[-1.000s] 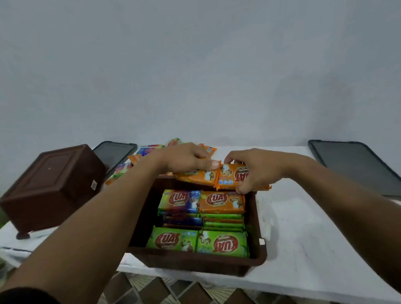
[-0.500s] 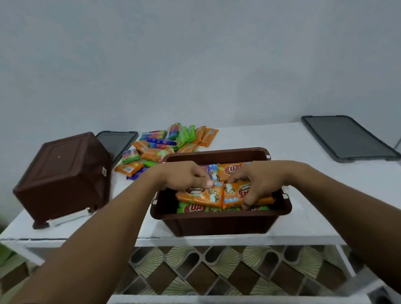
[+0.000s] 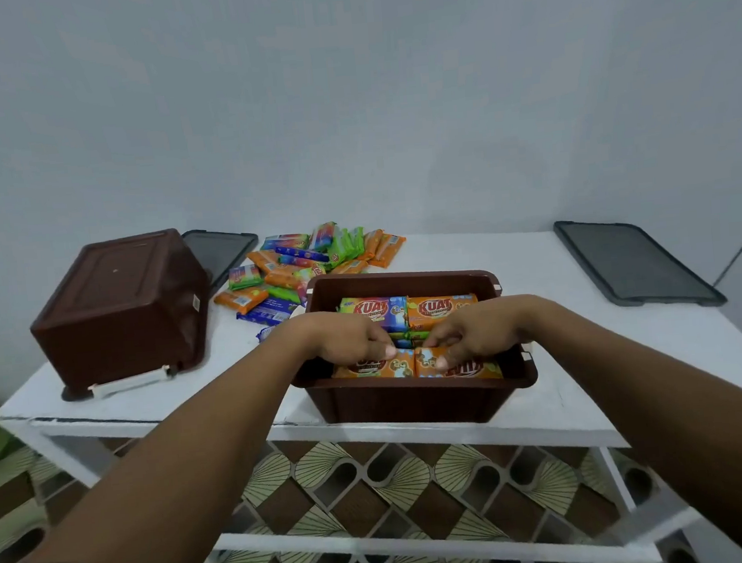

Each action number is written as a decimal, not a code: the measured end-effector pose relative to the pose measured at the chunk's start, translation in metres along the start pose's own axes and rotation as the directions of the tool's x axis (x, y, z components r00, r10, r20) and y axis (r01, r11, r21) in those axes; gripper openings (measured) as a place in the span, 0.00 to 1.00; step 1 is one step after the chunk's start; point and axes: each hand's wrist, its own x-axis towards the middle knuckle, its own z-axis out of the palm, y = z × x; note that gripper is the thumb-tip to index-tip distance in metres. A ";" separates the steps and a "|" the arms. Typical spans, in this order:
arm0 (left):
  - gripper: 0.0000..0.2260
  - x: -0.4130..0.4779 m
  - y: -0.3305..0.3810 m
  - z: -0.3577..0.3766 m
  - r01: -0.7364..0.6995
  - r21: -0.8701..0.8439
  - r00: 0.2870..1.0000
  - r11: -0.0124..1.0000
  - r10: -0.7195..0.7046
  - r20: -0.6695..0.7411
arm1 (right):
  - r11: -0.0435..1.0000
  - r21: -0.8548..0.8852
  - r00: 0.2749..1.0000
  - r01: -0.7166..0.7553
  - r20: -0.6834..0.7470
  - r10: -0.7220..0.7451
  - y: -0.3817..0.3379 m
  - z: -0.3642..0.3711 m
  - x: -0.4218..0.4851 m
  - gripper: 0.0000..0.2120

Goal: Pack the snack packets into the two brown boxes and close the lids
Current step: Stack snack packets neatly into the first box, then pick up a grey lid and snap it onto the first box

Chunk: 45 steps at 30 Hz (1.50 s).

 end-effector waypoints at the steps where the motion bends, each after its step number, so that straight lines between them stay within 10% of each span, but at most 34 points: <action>1: 0.20 -0.001 0.003 0.000 0.021 0.002 1.000 1.000 -0.021 0.019 | 1.000 -0.001 1.000 -0.004 0.006 0.004 0.000 0.001 0.001 0.24; 12: 0.20 0.000 0.010 -0.004 0.080 -0.019 0.995 0.997 -0.079 0.055 | 0.999 -0.044 1.000 0.005 -0.018 -0.006 -0.003 0.011 -0.002 0.27; 16: 0.11 0.000 0.013 -0.021 -0.069 -0.179 0.985 0.981 0.039 -0.166 | 0.977 0.192 0.982 0.093 -0.182 -0.058 0.004 0.003 -0.010 0.25; 25: 0.02 0.039 0.073 -0.059 -0.341 -0.209 0.780 0.917 0.152 -0.606 | 0.895 0.342 0.704 0.285 -0.708 0.047 0.057 -0.028 -0.054 0.03; 30: 0.10 0.093 0.119 -0.065 -0.376 -0.294 0.801 0.879 0.149 -0.579 | 0.859 0.398 0.625 0.322 -0.771 0.123 0.115 -0.033 -0.068 0.02; 40: 0.10 0.247 0.237 -0.085 -0.343 -0.361 0.868 0.867 0.146 -0.475 | 0.827 0.540 0.710 0.153 -0.642 0.288 0.292 -0.051 -0.086 0.02; 43: 0.11 0.290 0.263 -0.093 -0.339 -0.378 0.870 0.862 0.134 -0.474 | 0.681 0.717 0.652 0.149 -0.589 0.478 0.336 -0.035 -0.086 0.02; 45: 0.11 0.318 0.276 -0.098 -0.330 -0.389 0.876 0.860 0.126 -0.465 | 0.341 0.898 0.666 0.278 -0.436 0.605 0.357 -0.018 -0.083 0.03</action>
